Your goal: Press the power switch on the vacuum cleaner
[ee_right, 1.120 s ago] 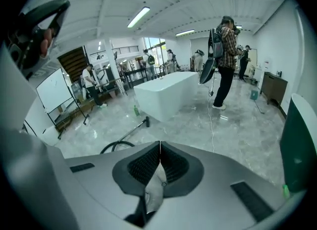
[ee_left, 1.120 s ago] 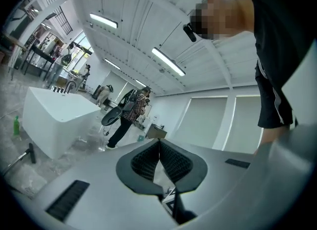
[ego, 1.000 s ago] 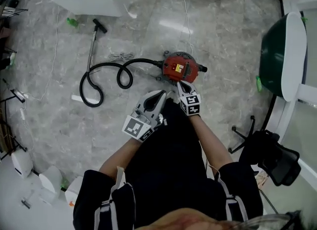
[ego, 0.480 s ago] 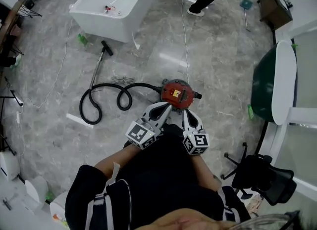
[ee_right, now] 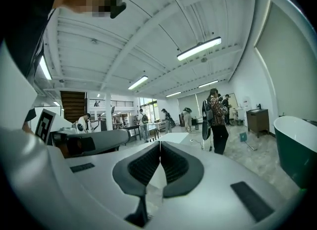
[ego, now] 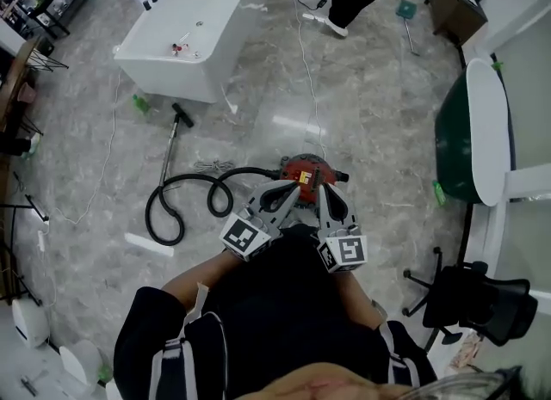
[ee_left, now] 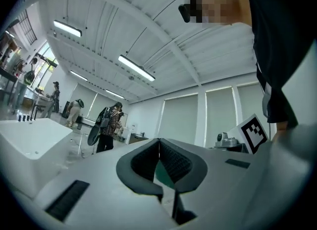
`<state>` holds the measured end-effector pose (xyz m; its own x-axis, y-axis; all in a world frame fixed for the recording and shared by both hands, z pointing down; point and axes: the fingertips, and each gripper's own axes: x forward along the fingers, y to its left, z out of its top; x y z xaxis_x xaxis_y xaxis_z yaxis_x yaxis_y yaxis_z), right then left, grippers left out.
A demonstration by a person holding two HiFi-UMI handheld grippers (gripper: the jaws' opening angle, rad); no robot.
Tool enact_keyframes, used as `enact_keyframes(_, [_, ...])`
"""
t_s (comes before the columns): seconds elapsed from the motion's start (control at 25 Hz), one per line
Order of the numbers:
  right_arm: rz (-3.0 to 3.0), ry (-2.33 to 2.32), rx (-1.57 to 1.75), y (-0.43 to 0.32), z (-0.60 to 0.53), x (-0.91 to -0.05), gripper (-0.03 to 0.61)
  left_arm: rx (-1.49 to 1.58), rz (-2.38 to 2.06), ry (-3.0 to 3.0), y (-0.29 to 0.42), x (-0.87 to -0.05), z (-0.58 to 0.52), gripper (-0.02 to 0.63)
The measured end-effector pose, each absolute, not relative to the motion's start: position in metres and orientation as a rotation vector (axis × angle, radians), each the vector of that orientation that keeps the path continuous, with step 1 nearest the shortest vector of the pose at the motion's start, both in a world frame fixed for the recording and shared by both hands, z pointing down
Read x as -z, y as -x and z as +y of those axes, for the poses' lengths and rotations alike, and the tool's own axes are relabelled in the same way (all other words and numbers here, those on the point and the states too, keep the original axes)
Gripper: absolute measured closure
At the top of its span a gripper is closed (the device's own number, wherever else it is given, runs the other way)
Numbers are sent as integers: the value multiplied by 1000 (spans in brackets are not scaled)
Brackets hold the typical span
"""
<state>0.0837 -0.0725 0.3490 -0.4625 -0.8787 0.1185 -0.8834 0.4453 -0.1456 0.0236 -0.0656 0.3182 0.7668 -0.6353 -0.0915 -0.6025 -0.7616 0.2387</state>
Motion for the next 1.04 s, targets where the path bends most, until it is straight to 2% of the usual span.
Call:
enact_keyframes(0.52, [-2656, -1602, -152, -78, -65, -332, 560, 348, -925, -2758, -17, -325, -58, 595])
enact_keyframes(0.72, [-2614, -1599, 53, -69, -60, -322, 560, 359, -965, -2747, -8, -322, -58, 595])
enact_keyframes(1.04, [-2592, -1589, -23, -62, -63, -336, 560, 365, -1062, -2688, 16, -322, -62, 595])
